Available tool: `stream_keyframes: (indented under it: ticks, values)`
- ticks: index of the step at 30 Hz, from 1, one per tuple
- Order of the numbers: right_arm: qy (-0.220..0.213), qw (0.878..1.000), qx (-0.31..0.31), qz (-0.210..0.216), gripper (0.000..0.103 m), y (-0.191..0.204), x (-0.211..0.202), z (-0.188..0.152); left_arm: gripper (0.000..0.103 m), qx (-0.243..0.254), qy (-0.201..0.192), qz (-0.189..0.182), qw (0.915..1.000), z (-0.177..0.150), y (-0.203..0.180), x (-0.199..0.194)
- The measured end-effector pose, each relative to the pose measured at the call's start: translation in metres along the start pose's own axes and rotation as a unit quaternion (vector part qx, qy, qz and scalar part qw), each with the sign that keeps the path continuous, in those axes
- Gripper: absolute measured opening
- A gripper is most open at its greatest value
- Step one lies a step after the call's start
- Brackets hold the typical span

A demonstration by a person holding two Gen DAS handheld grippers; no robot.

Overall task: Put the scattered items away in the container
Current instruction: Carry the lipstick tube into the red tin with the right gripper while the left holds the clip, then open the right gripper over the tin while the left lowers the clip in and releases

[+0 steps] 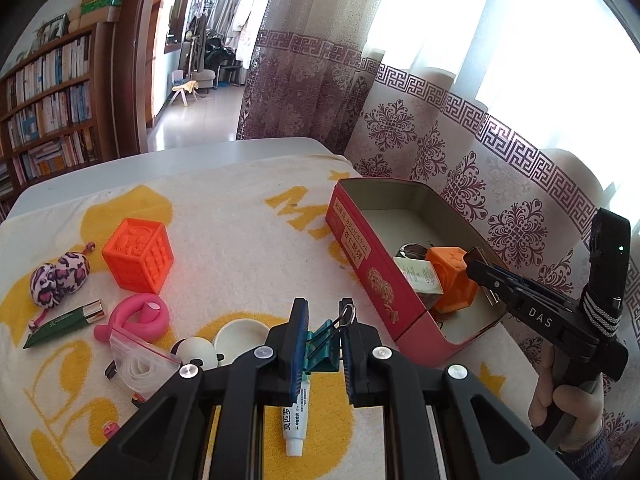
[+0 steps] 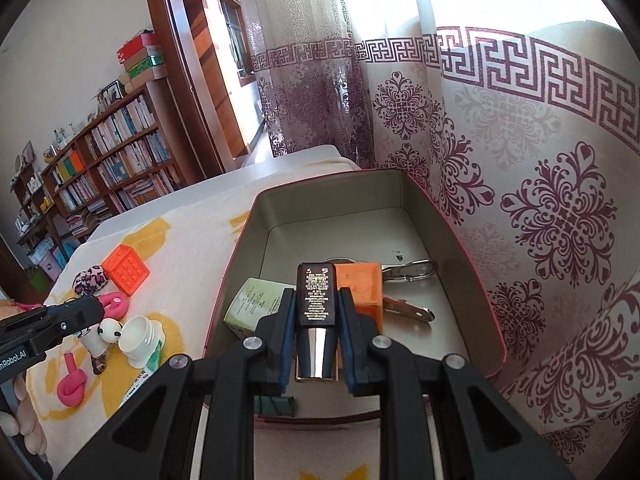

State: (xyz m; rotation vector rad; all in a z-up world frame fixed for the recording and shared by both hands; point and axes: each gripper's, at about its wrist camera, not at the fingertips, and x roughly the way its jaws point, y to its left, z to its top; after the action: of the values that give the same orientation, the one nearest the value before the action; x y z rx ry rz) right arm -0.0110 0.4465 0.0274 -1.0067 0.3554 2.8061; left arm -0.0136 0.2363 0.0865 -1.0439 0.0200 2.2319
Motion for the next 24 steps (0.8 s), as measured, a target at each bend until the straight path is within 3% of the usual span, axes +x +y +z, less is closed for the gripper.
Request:
stream_keyframes:
  ticks: [8, 14, 24]
  values:
    - [-0.005, 1.0, -0.013, -0.012, 0.022, 0.001, 0.02, 0.021, 0.017, 0.0, 0.005, -0.002, 1.0, 0.0, -0.001, 0.004]
    - [-0.001, 1.0, 0.013, -0.007, 0.022, -0.013, 0.04, 0.048, 0.017, 0.006, 0.005, -0.009, 0.9999, 0.001, -0.01, 0.005]
    - [-0.053, 0.998, 0.034, 0.004, 0.022, -0.029, -0.011, 0.04, 0.017, 0.023, 0.012, -0.049, 0.9984, 0.012, -0.044, 0.016]
